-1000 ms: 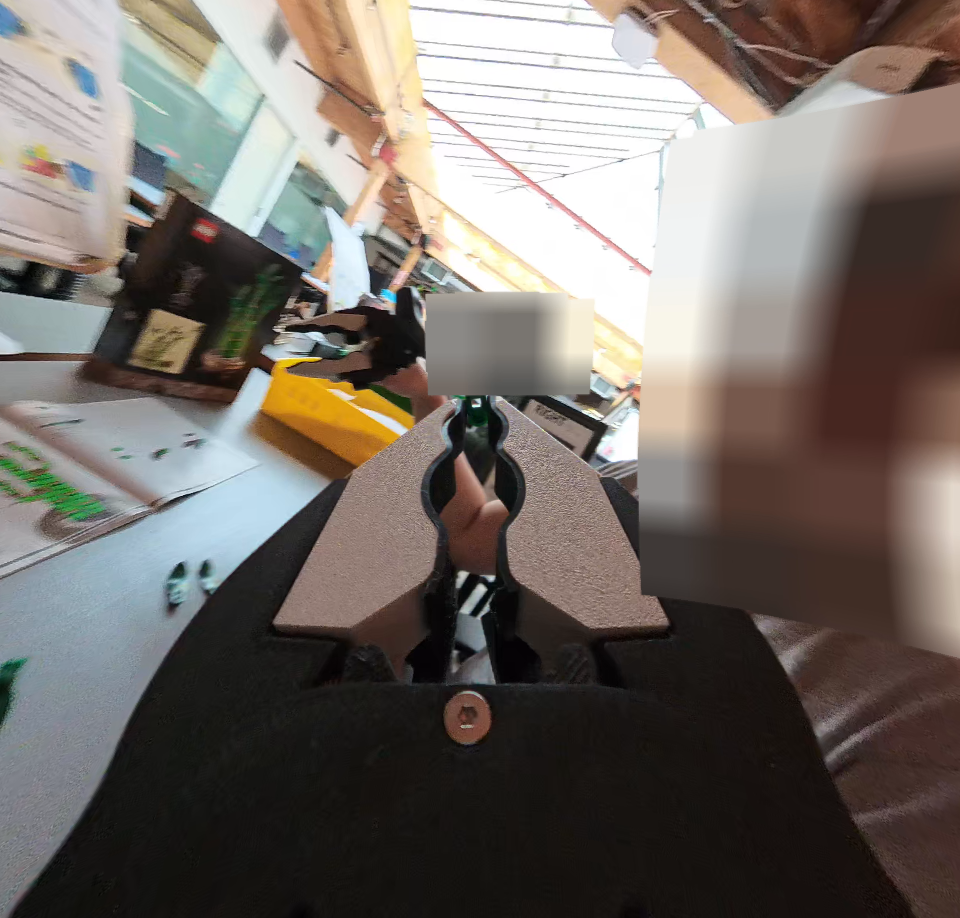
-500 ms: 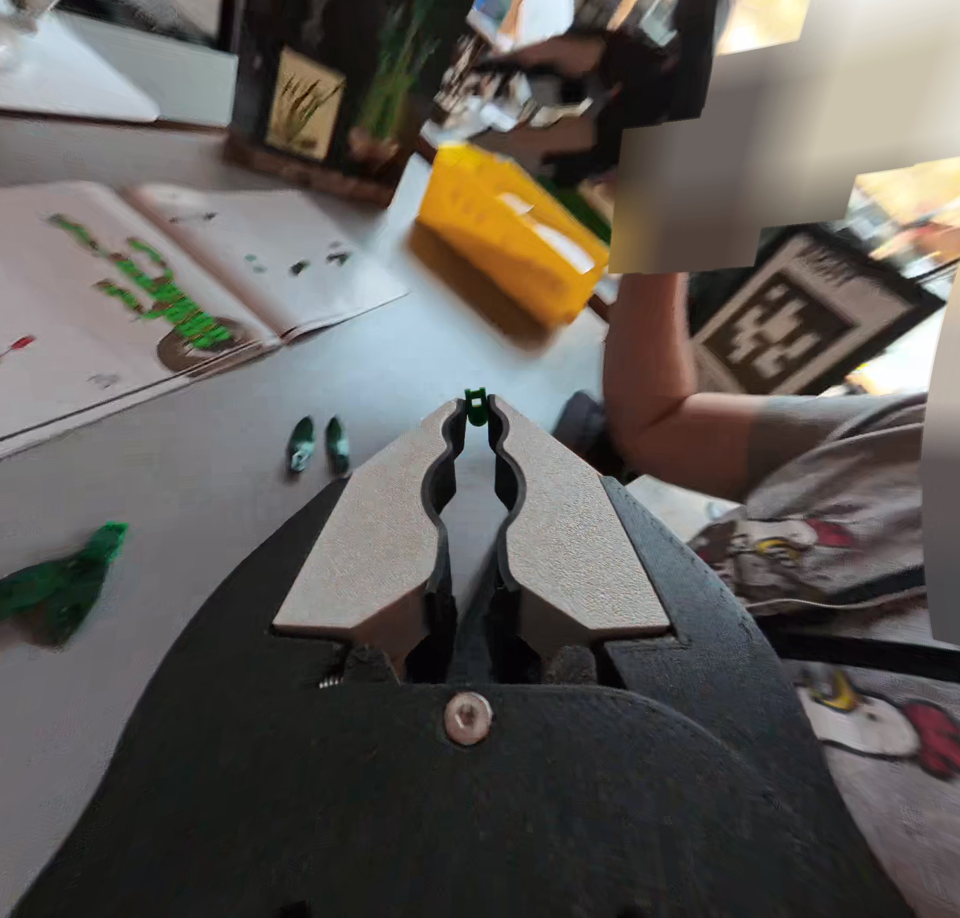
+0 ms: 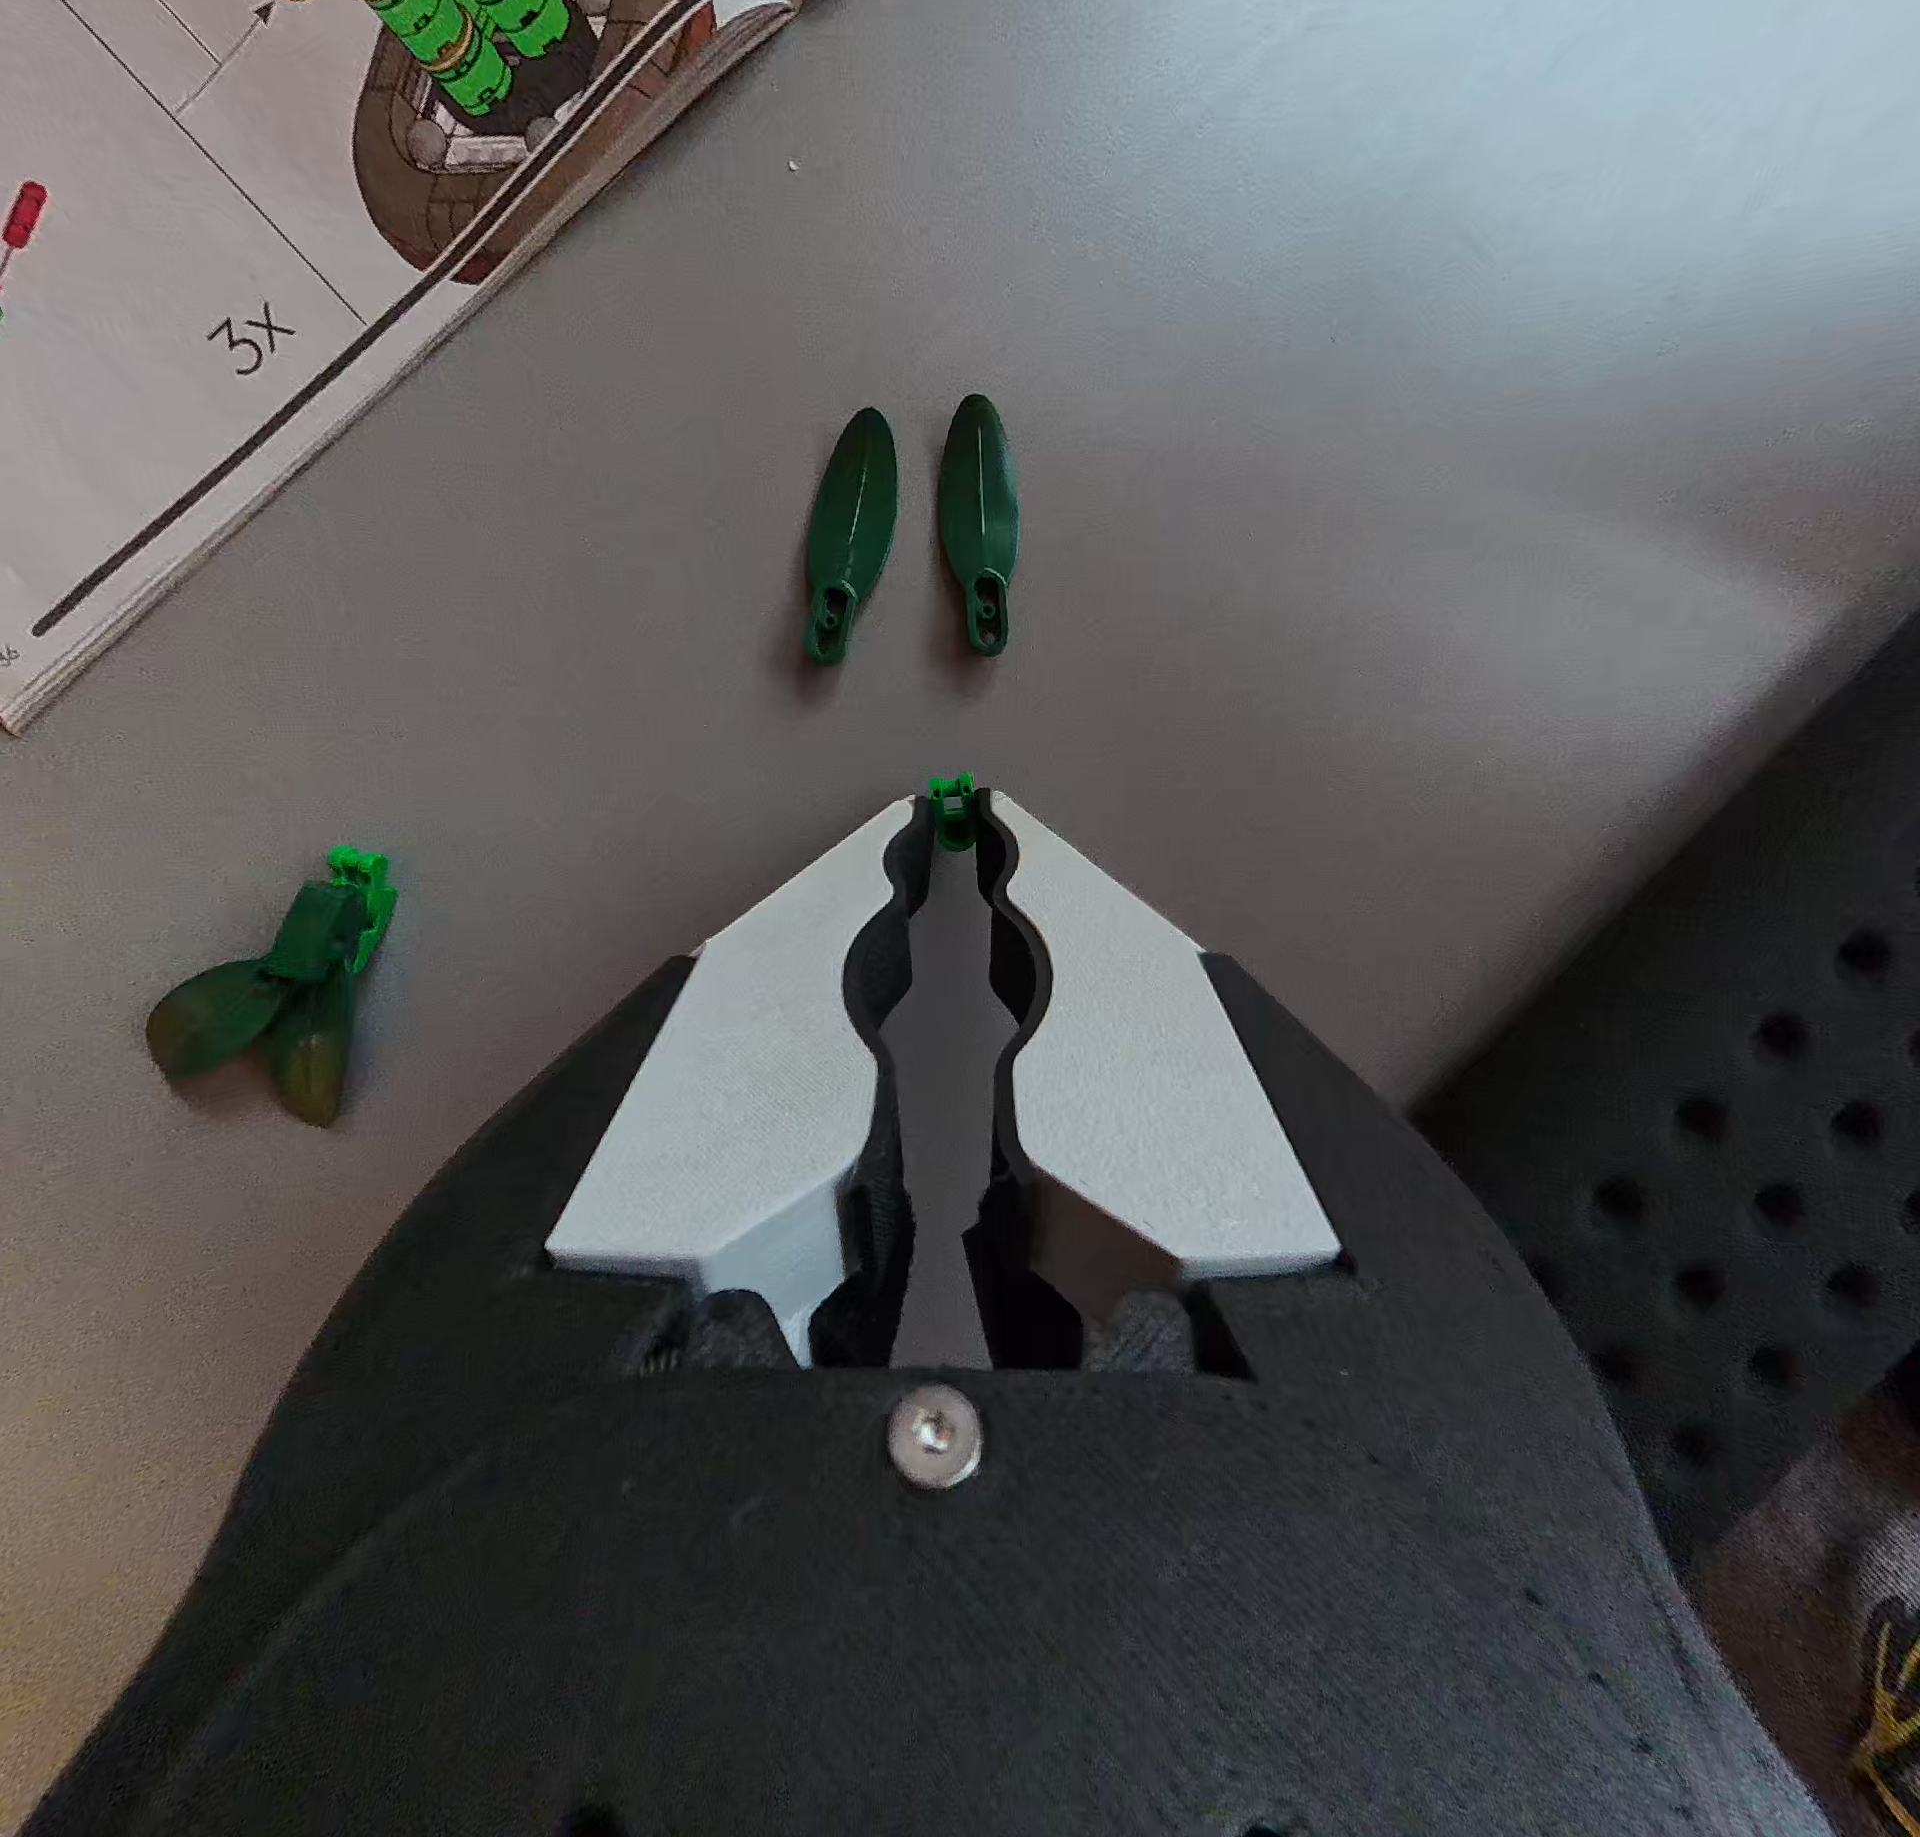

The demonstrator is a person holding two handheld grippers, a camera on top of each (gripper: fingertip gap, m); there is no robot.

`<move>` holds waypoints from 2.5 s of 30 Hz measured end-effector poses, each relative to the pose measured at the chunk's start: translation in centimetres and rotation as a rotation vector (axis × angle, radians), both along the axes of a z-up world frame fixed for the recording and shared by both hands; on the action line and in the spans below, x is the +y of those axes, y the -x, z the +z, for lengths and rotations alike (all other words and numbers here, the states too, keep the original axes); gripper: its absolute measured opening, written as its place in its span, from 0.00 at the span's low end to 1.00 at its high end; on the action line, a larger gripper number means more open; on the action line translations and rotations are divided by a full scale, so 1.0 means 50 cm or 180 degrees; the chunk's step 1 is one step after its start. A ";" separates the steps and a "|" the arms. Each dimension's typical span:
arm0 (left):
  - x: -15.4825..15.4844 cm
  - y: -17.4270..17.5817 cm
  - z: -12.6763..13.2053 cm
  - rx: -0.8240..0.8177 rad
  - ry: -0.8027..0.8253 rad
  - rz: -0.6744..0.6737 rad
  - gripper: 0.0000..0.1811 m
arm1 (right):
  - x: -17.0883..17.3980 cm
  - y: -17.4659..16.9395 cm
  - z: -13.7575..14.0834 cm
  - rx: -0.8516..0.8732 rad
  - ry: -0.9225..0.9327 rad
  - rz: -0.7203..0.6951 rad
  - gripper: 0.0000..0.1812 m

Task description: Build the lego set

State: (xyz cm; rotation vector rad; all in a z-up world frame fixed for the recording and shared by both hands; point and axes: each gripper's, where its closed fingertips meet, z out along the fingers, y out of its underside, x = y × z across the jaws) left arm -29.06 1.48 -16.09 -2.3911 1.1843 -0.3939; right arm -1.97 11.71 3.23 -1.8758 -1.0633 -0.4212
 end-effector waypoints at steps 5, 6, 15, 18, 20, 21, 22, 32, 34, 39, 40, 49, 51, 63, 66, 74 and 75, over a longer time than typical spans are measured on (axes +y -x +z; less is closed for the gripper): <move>0.004 -0.003 -0.006 0.0111 -0.0020 -0.0034 0.04 | 0.001 0.006 -0.003 -0.0034 0.0017 0.0020 0.29; 0.004 -0.004 -0.006 0.0121 -0.0022 -0.0039 0.04 | 0.000 0.006 -0.003 -0.0036 0.0015 0.0021 0.29; 0.002 -0.006 -0.006 0.0135 -0.0040 -0.0087 0.04 | 0.001 0.007 -0.005 -0.0055 0.0033 0.0017 0.29; 0.002 -0.007 -0.006 0.0114 -0.0046 -0.0091 0.04 | 0.002 0.009 -0.006 -0.0063 0.0032 0.0023 0.29; 0.003 -0.008 -0.005 0.0069 -0.0036 -0.0063 0.08 | 0.001 0.009 -0.008 -0.0069 0.0042 0.0025 0.29; 0.003 -0.009 -0.003 0.0032 -0.0019 -0.0048 0.14 | 0.001 0.009 -0.008 -0.0075 0.0044 0.0026 0.29; 0.002 -0.010 0.002 -0.0028 -0.0001 -0.0041 0.18 | 0.000 0.009 -0.007 -0.0077 0.0042 0.0027 0.29; 0.057 0.190 0.270 -0.1094 -0.1042 0.0993 0.16 | -0.002 -0.006 0.000 -0.0022 0.0000 -0.0020 0.29; 0.063 0.286 0.338 -0.1228 -0.1439 0.1380 0.15 | -0.001 -0.006 -0.002 -0.0033 0.0009 -0.0028 0.29; 0.050 0.551 0.442 -0.1056 -0.2352 0.2334 0.02 | 0.000 0.006 -0.006 -0.0070 0.0031 0.0038 0.29; 0.051 0.591 0.446 -0.0937 -0.2375 0.2425 0.00 | -0.002 0.014 -0.006 -0.0051 0.0029 0.0099 0.29; 0.122 0.735 0.274 -0.0360 -0.0617 0.2517 0.00 | 0.001 0.037 -0.023 -0.0116 0.0103 0.0143 0.29; 0.129 0.750 0.222 -0.0204 -0.0205 0.2517 0.01 | 0.004 0.041 -0.033 -0.0147 0.0153 0.0148 0.29; 0.171 0.849 0.100 0.0501 0.0444 0.2796 0.07 | 0.011 0.038 -0.060 -0.0216 0.0293 0.0108 0.29; 0.175 0.874 0.087 0.0767 0.0470 0.2893 0.08 | 0.012 0.037 -0.061 -0.0210 0.0301 0.0100 0.29; 0.221 0.895 0.071 0.0777 0.0407 0.2963 0.09 | 0.009 0.037 -0.065 -0.0212 0.0328 0.0107 0.29; 0.229 0.898 0.066 0.0795 0.0397 0.2941 0.09 | 0.009 0.036 -0.066 -0.0219 0.0337 0.0105 0.29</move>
